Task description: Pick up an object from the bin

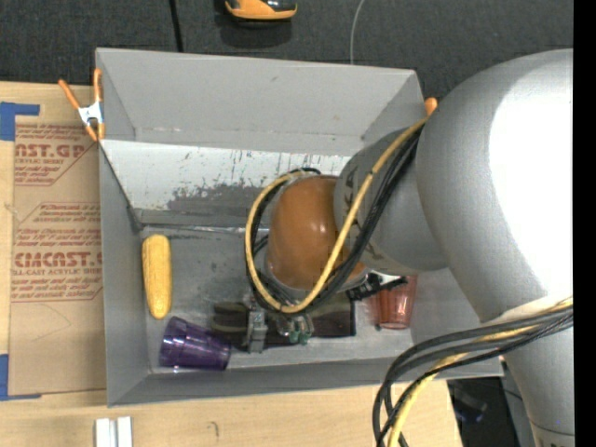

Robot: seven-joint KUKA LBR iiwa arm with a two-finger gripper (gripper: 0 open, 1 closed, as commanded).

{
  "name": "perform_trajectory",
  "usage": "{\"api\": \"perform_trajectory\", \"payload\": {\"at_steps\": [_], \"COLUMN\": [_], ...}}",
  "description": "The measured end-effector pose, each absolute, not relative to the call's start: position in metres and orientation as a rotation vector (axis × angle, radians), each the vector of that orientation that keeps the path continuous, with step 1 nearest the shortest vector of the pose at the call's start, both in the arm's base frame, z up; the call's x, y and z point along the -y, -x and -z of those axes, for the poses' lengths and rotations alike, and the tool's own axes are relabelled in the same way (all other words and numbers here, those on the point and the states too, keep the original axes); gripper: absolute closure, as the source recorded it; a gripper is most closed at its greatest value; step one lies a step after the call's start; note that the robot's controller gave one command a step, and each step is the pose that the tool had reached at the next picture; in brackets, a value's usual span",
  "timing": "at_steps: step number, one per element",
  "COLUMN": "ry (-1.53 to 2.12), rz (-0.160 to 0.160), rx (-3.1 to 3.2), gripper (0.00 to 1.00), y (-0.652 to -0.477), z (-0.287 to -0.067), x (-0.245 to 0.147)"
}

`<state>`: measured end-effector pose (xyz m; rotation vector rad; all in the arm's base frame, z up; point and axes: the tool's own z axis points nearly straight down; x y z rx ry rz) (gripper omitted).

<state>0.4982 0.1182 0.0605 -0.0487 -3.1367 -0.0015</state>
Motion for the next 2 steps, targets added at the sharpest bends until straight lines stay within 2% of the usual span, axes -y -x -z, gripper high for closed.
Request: {"api": "perform_trajectory", "payload": {"at_steps": [2], "ry": [0.045], "rz": [0.000], "rx": [3.134], "gripper": [1.00], "y": [-0.4980], "z": [-0.0672], "x": [-0.1181]}}
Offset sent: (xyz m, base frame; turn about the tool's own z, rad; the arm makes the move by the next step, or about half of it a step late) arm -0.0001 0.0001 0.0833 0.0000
